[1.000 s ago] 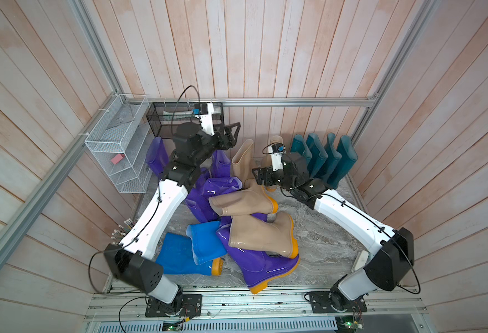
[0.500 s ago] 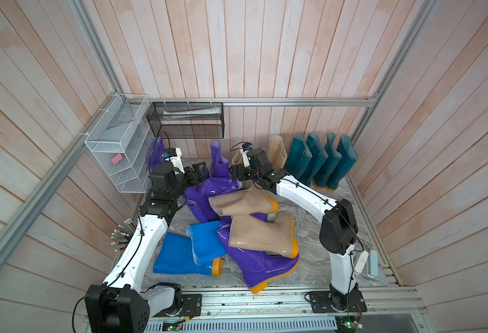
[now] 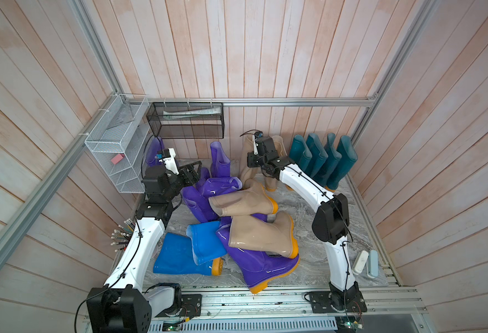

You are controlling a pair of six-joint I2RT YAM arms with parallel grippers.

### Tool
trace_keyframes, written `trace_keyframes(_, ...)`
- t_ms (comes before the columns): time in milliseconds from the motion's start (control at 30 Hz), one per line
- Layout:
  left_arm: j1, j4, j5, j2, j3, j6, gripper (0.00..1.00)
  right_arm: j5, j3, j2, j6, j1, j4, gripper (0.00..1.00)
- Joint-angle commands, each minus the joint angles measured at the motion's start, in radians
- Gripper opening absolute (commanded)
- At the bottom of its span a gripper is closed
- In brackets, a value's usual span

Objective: Match and arrange rain boots in pairs
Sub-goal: Pair a pair of rain boots at the center of the board.

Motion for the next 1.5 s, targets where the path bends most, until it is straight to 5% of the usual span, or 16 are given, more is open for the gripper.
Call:
trace_keyframes(0,0.007,0.040,0.027,-0.002,-0.009,-0.010,0.80,0.062,0.001,-0.009,-0.066,-0.027,-0.068,0.00)
trace_keyframes(233,0.005,0.057,0.033,-0.011,-0.031,-0.019,0.80,0.164,-0.206,-0.118,-0.158,-0.031,0.038,0.00)
trace_keyframes(567,0.004,0.058,0.060,-0.013,-0.028,-0.039,0.79,0.121,-0.362,-0.203,-0.112,-0.021,0.080,0.00)
trace_keyframes(900,-0.004,0.019,0.102,-0.057,0.004,-0.058,0.79,0.059,-0.328,-0.303,-0.094,-0.007,0.027,0.44)
trace_keyframes(1200,-0.015,0.071,0.116,-0.061,-0.024,-0.043,0.80,0.118,-0.354,-0.478,-0.152,0.091,-0.012,0.51)
trace_keyframes(1467,-0.010,0.114,0.076,-0.093,-0.117,-0.034,0.81,0.059,-0.670,-0.710,-0.264,0.287,0.096,0.63)
